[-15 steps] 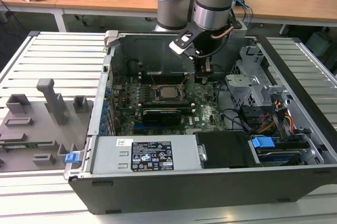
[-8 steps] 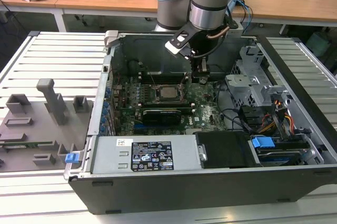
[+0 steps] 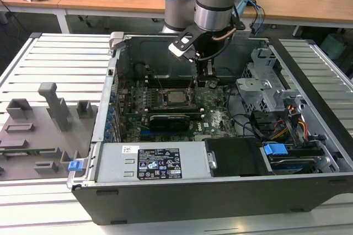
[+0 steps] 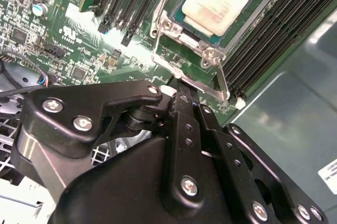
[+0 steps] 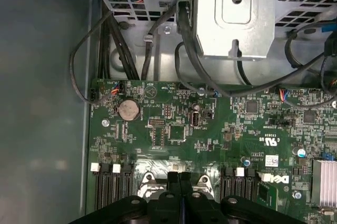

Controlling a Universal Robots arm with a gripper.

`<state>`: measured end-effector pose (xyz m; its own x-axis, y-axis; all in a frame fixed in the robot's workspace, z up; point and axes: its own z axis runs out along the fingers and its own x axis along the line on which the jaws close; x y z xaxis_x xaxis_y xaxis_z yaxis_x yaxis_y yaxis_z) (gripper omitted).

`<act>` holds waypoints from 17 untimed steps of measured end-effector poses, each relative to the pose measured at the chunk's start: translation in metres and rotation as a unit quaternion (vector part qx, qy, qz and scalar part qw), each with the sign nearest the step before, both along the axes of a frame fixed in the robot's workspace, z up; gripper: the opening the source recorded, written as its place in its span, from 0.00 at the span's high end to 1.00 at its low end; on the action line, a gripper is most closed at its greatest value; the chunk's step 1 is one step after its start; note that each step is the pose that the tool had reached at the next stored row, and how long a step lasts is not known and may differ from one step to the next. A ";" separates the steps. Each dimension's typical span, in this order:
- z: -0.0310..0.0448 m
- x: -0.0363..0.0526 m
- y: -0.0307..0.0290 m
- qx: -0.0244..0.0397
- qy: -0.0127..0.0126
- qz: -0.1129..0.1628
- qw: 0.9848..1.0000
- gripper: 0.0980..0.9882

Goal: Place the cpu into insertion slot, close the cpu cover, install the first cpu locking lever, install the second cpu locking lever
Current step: 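Close the cpu cover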

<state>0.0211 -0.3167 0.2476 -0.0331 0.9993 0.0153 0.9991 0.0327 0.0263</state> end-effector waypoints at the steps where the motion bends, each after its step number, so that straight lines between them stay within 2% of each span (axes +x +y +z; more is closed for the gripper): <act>1: -0.0004 -0.0033 0.0000 0.000 0.000 0.000 1.000 0.99; 10: -0.0039 -0.0156 0.0000 0.000 0.000 0.000 1.000 0.99; 12: -0.0137 -0.0308 0.0000 0.000 0.000 0.000 1.000 0.99; 13: -0.0158 -0.0395 0.0000 0.000 0.000 0.000 1.000 0.99; 15: -0.0214 -0.0462 0.0000 0.000 0.000 0.000 1.000 0.99; 17: -0.0254 -0.0493 0.0000 0.000 0.000 0.000 1.000 0.99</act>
<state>-0.0282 -0.3168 0.2222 -0.0330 0.9993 0.0151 0.9991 0.0326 0.0262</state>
